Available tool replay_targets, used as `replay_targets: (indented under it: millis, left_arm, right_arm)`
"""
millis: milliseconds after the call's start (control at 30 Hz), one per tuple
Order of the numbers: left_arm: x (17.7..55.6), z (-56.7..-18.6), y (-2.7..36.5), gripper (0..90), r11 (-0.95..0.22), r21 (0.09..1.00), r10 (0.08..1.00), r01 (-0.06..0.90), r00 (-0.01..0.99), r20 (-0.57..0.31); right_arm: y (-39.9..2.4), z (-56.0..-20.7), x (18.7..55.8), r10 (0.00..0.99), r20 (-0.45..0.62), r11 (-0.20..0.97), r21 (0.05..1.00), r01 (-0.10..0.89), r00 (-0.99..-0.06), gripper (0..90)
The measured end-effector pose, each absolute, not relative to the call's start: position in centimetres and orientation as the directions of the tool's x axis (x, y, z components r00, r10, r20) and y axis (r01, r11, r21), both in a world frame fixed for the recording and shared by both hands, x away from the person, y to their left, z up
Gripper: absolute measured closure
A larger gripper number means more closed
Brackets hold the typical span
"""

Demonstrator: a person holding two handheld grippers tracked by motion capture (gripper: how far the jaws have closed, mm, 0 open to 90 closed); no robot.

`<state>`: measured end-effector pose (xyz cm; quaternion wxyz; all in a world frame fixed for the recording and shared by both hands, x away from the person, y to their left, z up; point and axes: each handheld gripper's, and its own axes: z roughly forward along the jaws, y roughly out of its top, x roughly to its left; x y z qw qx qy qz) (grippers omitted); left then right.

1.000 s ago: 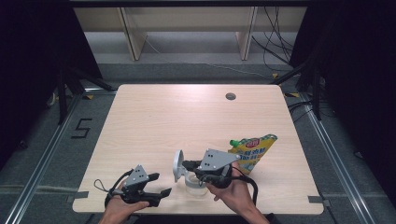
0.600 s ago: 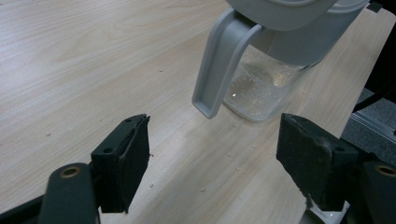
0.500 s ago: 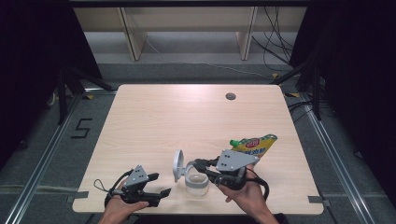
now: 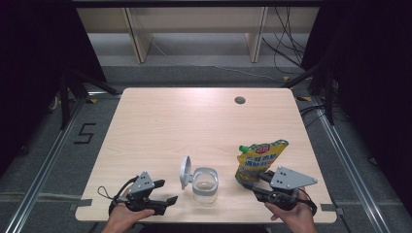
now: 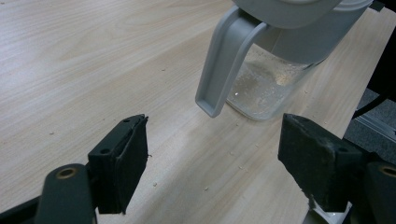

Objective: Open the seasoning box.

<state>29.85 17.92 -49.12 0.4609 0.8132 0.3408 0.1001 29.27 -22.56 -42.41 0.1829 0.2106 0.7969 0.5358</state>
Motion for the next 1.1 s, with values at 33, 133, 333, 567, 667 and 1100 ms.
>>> replay_targets:
  millis: [33,133,333,567,667,1100]
  left_arm:
    - [29.8,-49.1,17.9,23.6,-0.344,0.817,0.65,0.463,0.745,-0.148]
    - [29.8,-49.2,17.7,23.5,-0.324,0.82,0.646,0.472,0.744,-0.173]
    - [29.8,-49.1,17.8,23.5,-0.333,0.817,0.646,0.471,0.745,-0.166]
    - [29.8,-49.3,17.7,23.4,-0.331,0.818,0.643,0.471,0.747,-0.17]
    - [29.8,-49.3,17.6,23.4,-0.329,0.815,0.649,0.476,0.742,-0.171]
    - [30.1,-49.5,17.6,23.4,-0.352,0.807,0.643,0.475,0.749,-0.16]
  right_arm:
    - [-23.1,-42.6,29.3,0.543,-0.064,0.34,0.929,0.149,-0.837,65.9]
    - [-24.4,-43.1,29.4,0.579,-0.027,0.309,0.932,0.189,-0.815,64.1]
    - [-26.8,-44.1,29.9,0.63,0.0,0.32,0.911,0.259,-0.777,54.5]
    - [-28.6,-45.5,30.7,0.688,0.034,0.3,0.896,0.327,-0.724,38.1]
    - [-29.2,-46.1,31.2,0.724,0.069,0.271,0.887,0.375,-0.686,29.8]
    - [-29.7,-47.7,34.3,0.689,0.029,0.298,0.9,0.319,-0.725,21.5]
